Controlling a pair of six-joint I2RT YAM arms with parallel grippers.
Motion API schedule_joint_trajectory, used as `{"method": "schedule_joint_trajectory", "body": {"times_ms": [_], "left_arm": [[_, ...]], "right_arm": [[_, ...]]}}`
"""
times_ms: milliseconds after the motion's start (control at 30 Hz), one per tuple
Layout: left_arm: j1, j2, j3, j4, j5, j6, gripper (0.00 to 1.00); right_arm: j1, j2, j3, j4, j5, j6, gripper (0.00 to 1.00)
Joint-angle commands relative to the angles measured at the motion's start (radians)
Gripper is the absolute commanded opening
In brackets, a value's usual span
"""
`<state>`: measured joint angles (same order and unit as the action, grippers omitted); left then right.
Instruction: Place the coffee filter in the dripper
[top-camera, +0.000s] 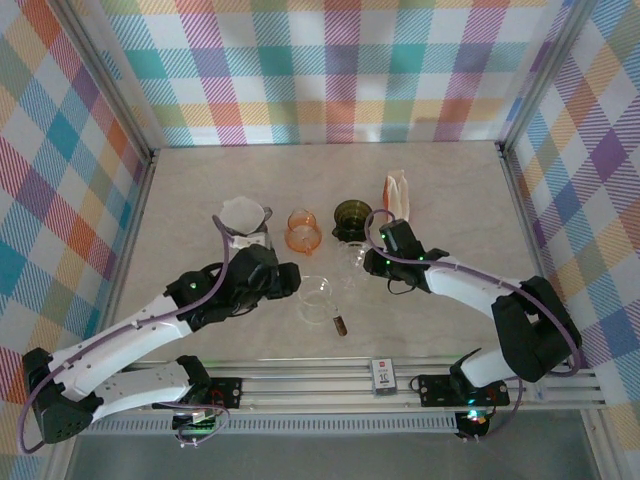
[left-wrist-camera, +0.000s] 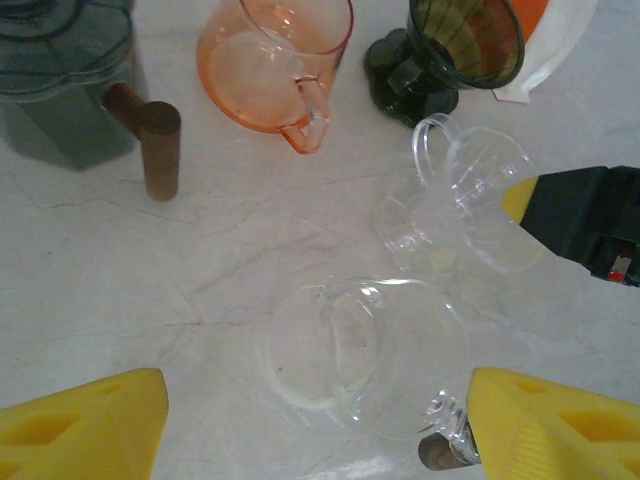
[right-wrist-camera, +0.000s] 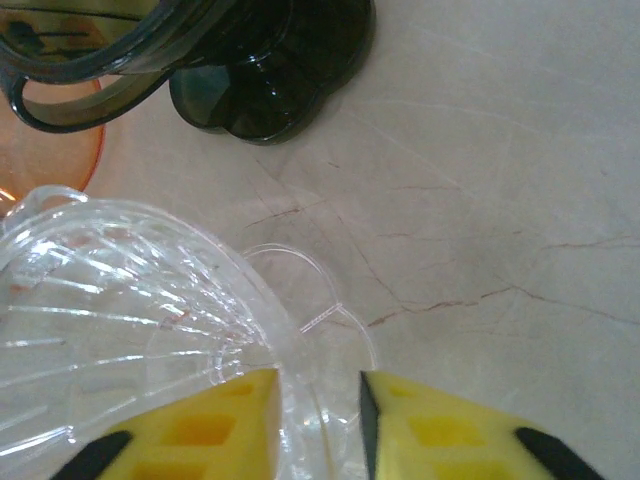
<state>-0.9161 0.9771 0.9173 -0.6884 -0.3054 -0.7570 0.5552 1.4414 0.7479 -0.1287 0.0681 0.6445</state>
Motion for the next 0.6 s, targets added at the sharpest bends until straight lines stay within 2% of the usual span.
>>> {"method": "schedule_joint_trajectory", "body": {"times_ms": [0, 133, 267, 433, 567], "left_arm": [[-0.009, -0.044, -0.026, -0.033, -0.052, -0.027, 0.79], [-0.009, -0.065, -0.046, -0.036, -0.060, -0.041, 0.79], [-0.009, -0.072, -0.056, -0.028, -0.059, -0.040, 0.79], [-0.009, -0.087, -0.059, -0.025, -0.074, -0.033, 0.80], [-0.009, -0.134, -0.081, 0.001, -0.093, -0.033, 0.80]], "right_arm": [[-0.011, -0.006, 0.027, -0.004, -0.015, -0.006, 0.20], [-0.021, -0.039, 0.027, -0.050, -0.028, -0.025, 0.08], [-0.022, -0.119, 0.037, -0.117, -0.044, -0.072, 0.00], [-0.021, -0.220, 0.114, -0.229, -0.162, -0.213, 0.00], [-0.008, -0.269, 0.191, -0.316, -0.248, -0.265, 0.00]]}}
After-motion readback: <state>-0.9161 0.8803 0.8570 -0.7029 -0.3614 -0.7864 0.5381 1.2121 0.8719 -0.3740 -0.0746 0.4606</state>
